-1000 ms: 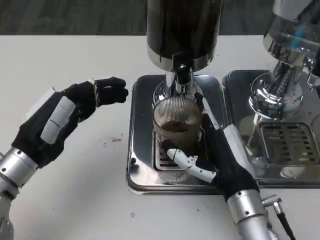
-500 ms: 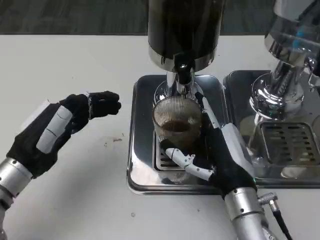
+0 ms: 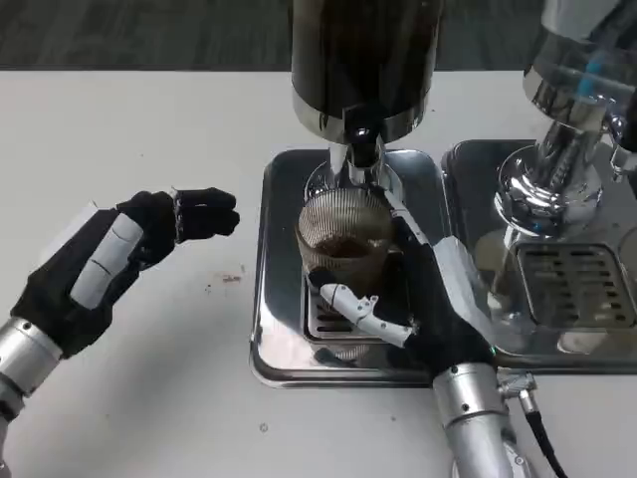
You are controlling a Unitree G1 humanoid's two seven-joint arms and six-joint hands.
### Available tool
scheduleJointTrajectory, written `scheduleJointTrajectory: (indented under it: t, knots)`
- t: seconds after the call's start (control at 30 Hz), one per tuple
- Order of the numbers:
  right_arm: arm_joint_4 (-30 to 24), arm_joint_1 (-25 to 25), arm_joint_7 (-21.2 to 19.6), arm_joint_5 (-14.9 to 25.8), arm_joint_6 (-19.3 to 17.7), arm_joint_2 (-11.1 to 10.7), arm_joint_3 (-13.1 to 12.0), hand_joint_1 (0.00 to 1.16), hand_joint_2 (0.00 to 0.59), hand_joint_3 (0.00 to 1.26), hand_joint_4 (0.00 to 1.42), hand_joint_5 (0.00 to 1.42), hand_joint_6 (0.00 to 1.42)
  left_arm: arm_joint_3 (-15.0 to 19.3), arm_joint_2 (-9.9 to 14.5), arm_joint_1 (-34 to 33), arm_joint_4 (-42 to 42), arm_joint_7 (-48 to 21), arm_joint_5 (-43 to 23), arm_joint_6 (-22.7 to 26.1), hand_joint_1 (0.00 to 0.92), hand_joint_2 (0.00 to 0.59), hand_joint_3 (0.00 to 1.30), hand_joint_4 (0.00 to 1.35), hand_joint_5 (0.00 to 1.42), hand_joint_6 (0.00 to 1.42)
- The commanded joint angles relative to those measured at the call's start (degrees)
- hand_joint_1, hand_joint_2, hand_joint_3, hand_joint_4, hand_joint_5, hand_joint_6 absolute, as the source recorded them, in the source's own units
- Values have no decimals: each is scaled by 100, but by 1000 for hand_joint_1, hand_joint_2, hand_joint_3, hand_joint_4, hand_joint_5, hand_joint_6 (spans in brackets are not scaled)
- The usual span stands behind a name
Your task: Grasp the cup under the faucet to collect the drink, then remove the cup.
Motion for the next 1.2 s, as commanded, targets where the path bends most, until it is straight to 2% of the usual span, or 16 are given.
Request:
scheduleJointTrajectory:
  t: [0.03,0.23,0.4,0.7,1.0,1.2]
  knots:
    - [299,-7,-81,-38,-72,85,132,645,216,170,172,285,395,-27,109,92,21,-53,53,44,0,115,441,405,347,250]
    - [521,-45,-388,-81,-257,152,197,652,217,245,264,371,508,-35,123,119,11,-47,50,70,0,107,442,419,363,267]
    - [788,-67,-868,-136,-501,236,236,653,217,278,326,462,688,-46,124,177,-31,-56,46,87,0,107,442,426,374,283]
    - [1041,-32,-1623,-275,-855,362,276,666,208,352,425,587,898,-62,166,235,-96,-74,56,141,0,117,442,434,381,289]
    - [1103,16,-2155,-463,-1003,379,350,679,213,381,459,628,983,-67,169,258,-135,-83,58,174,0,120,442,435,390,292]
    - [1057,65,-2582,-614,-1094,309,386,671,214,425,509,676,1040,-83,155,223,-88,-99,76,168,0,122,442,435,392,293]
